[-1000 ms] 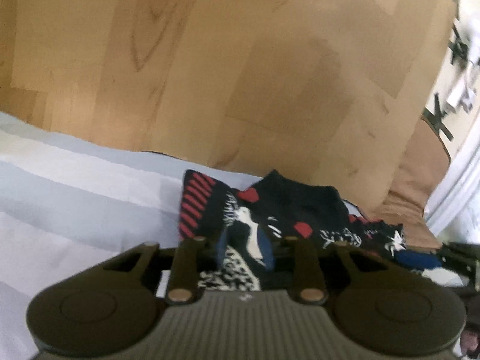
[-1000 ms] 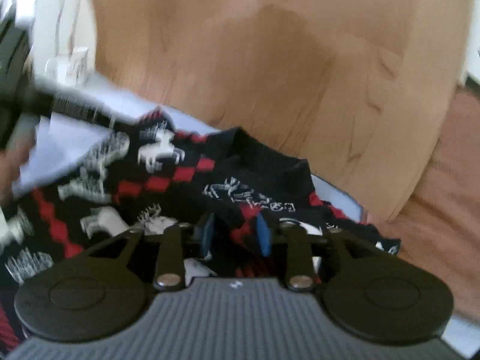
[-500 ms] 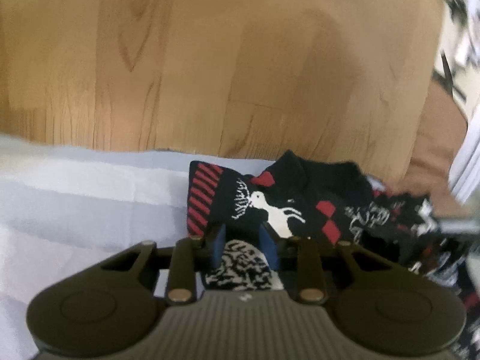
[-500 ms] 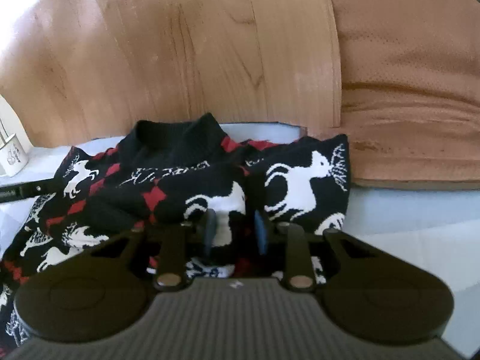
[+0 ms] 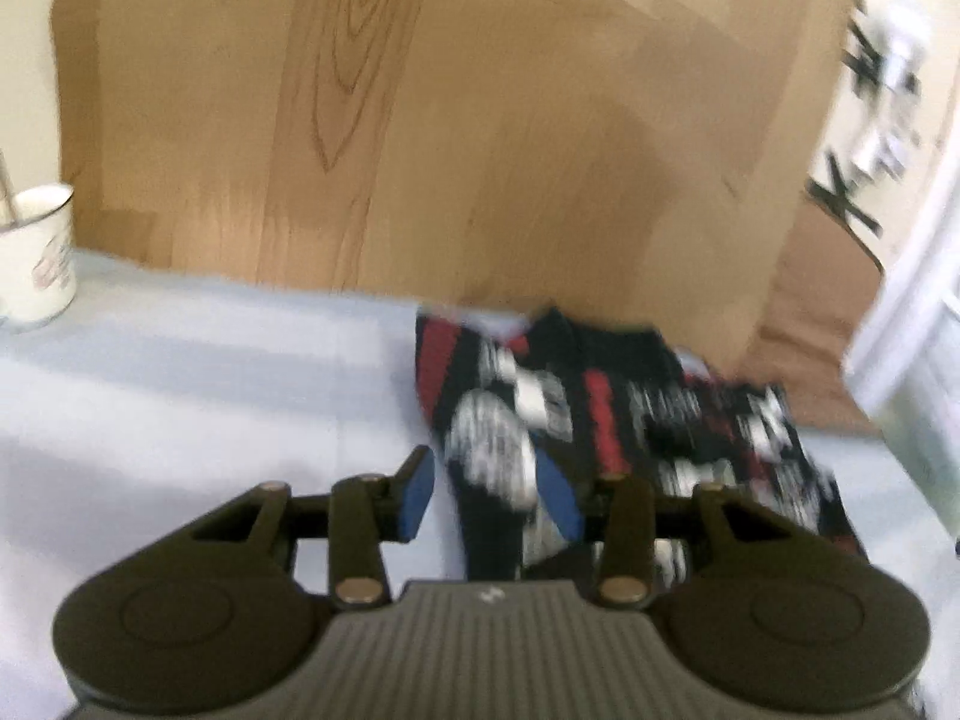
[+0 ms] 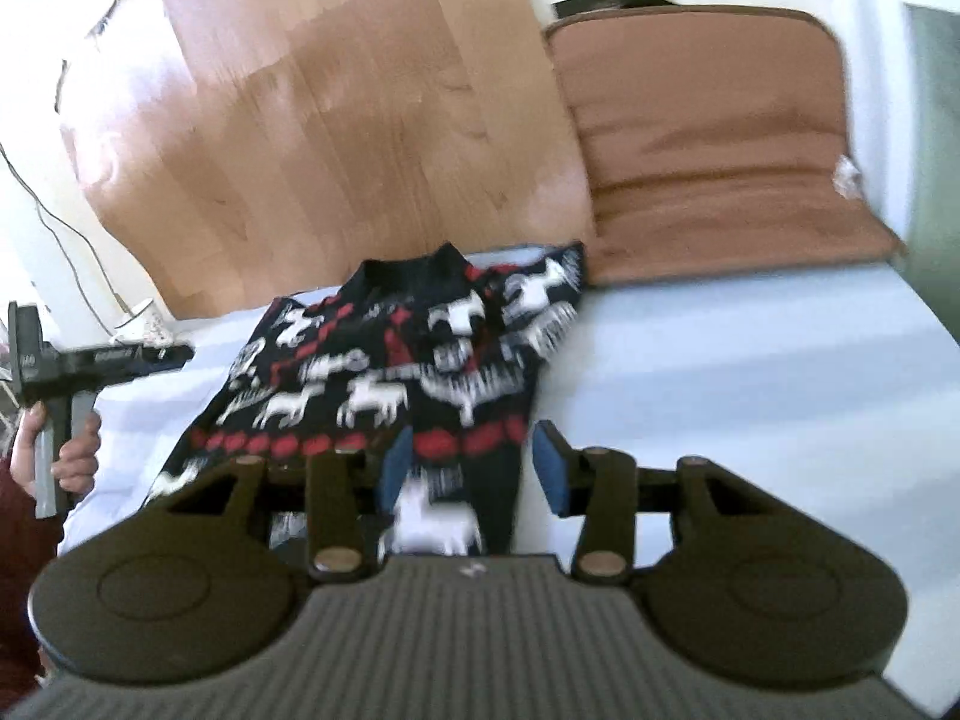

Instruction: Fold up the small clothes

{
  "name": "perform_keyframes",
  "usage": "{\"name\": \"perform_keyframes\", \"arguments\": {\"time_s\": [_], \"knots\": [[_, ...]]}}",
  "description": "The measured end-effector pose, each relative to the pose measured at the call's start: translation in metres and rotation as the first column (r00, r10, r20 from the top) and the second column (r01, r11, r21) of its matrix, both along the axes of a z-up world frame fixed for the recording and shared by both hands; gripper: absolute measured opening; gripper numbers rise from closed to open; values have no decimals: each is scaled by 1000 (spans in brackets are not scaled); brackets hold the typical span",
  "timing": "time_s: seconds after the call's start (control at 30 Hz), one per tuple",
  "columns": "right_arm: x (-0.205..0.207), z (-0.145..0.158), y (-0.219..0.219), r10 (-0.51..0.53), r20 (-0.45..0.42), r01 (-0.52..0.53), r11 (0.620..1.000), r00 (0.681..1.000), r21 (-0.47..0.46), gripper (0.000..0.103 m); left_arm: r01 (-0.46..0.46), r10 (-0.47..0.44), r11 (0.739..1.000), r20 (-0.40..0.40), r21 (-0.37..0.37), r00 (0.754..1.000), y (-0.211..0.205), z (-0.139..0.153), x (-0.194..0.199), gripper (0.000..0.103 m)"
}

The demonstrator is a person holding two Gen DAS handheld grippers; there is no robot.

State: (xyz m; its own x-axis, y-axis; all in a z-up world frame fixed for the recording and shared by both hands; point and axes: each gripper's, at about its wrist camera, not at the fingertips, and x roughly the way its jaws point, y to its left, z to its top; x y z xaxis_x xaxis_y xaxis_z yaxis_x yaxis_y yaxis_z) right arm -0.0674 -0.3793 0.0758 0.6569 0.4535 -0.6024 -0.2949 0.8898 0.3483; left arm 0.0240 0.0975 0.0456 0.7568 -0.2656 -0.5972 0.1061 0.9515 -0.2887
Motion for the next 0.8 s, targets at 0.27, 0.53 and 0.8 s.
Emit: {"name": "perform_keyframes", "arguments": {"time_s": [0.27,0.53,0.8], "knots": [[-72,-52,-19,14,-107,-4,995,994,95,48,77,-74,996,-95,35,993,16,-12,-129,40],[-88,-84,-10,63,-168,-30,981,984,191,49,105,-107,994,-206,-22,973,11,-32,-200,41],[-99,-91,-13,101,-172,-63,975,980,211,51,104,-130,988,-237,-117,963,5,-35,-226,46]]}}
